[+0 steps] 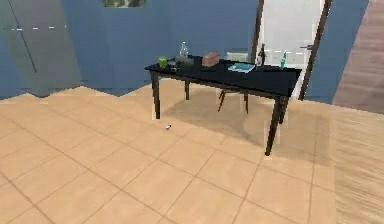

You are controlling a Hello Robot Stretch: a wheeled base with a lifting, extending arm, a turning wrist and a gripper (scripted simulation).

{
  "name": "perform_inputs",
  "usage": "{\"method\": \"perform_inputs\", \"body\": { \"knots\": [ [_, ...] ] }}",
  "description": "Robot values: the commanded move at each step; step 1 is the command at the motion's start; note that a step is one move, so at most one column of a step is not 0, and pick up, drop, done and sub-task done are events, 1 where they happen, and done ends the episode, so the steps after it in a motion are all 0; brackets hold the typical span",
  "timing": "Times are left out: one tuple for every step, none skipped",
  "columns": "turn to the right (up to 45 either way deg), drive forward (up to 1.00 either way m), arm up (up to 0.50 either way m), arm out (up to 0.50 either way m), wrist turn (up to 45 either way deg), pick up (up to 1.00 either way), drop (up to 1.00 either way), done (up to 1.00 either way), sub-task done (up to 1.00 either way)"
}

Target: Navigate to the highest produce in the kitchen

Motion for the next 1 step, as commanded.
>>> {"method": "perform_inputs", "body": {
  "knots": [
    [0.0, 1.0, 0.0, 0.0, 0.0, 0.0, 0.0, 0.0, 0.0]
  ]
}}
